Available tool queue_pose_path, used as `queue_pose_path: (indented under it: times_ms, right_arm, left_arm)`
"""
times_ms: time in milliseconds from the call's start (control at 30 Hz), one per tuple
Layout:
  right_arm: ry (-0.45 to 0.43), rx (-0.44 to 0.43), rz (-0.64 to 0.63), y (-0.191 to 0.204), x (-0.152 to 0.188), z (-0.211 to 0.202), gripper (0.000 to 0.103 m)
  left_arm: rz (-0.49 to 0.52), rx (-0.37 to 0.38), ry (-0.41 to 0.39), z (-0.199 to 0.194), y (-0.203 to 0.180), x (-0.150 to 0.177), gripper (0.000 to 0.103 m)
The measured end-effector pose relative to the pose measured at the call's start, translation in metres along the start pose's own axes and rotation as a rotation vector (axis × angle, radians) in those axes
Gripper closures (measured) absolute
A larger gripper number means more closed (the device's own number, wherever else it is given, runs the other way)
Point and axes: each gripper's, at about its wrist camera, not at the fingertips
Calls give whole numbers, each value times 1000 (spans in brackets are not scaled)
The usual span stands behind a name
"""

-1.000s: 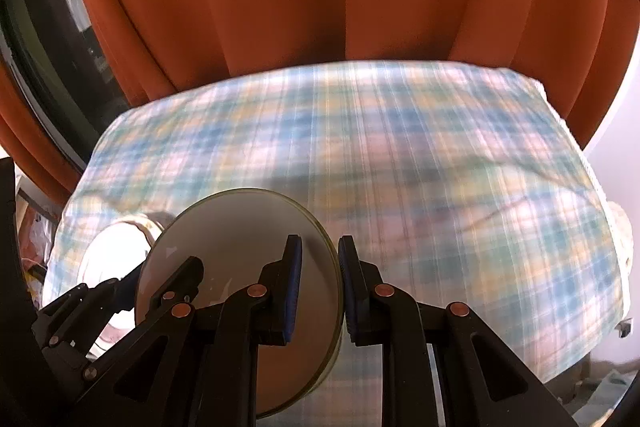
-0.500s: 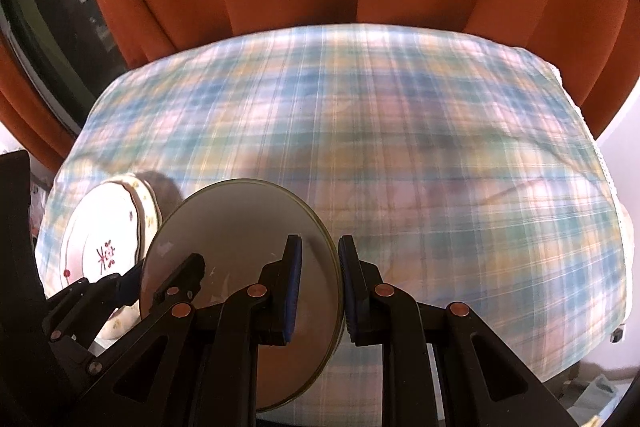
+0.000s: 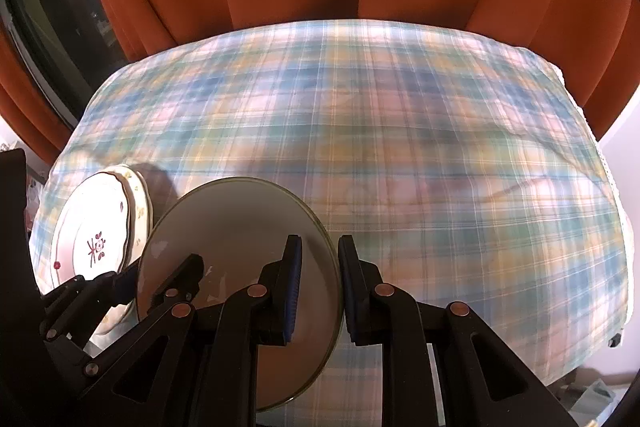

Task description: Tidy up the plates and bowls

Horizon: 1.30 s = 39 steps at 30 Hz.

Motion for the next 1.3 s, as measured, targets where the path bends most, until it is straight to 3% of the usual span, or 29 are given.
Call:
queue_pose_path:
  times_ms: [267,300,367,400,433,467,633,700,767,1000,1300]
  right_arm:
    - [42,6,8,-5,2,5,80]
    - [49,2,15,-6,2,5,74]
    - [52,-5,41,-10,2,4,53]
    - [43,-11,52,-11,1,2,36]
    - [22,-12,67,-12,1,0,28]
    - [11,-6,73,-12,1,-1,27]
    - [38,12,137,-18,5,7,26]
    - [49,25,158,-21,7,10,26]
    - [58,41,169,-21,10,11,26]
    - [115,93,251,-18,13,22,26]
    - [141,106,352,-10,14,35,26]
  left_arm:
    - [-12,7,45,5,10,3,64]
    - [-13,14,55,5,11,4,61]
    - [-12,28,53,2,13,5,26]
    - [-7,31,39,0,14,6,25]
    - [2,36,31,-1,14,6,25]
    - [9,43,32,0,13,5,25]
    - [12,113,91,20,13,5,25]
    - [14,153,105,26,13,4,28]
    - [27,186,114,31,12,2,38]
    - [76,322,158,42,15,-6,43]
    - [129,373,171,44,16,-11,42]
Point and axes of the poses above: each gripper's, at about its wrist camera, not at the fingertips, and z roughly the way its jaws point, y to its left, x to its underside, and after that the axes turned 2 degrees about z, right-handed
